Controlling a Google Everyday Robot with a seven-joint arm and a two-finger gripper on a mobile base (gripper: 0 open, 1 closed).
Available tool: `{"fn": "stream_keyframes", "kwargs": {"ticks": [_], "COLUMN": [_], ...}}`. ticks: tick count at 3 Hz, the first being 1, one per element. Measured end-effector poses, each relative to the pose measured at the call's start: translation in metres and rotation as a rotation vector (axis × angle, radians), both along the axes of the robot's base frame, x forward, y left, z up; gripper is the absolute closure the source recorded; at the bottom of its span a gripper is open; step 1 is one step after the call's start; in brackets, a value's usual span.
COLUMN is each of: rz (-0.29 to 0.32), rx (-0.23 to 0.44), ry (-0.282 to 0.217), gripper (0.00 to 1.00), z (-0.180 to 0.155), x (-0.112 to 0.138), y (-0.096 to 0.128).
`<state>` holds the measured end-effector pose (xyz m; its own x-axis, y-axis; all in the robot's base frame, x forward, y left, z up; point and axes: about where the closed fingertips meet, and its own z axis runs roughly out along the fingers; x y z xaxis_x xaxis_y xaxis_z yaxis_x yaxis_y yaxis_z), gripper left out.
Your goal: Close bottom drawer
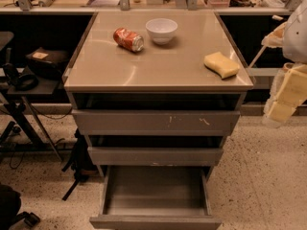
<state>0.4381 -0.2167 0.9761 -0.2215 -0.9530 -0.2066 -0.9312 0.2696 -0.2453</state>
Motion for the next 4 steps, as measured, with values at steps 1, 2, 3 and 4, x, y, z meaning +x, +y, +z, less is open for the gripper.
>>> {"fn": "stream_keyframes", "kwargs": {"ticks": [1, 2, 3, 4], "rz": [0.000, 0.030, 0.104, 0.155], "rx": [0.000, 0.009, 0.040, 0.110], "ry": [0.000, -0.020, -0.098, -0.174], "gripper": [0.00, 0.00, 0.00, 0.00], "z": [0.000, -0.002, -0.006, -0.036], "x": [0.000, -0.007, -0.039, -0.075], "y": [0.000, 0.003, 0.016, 0.032]}}
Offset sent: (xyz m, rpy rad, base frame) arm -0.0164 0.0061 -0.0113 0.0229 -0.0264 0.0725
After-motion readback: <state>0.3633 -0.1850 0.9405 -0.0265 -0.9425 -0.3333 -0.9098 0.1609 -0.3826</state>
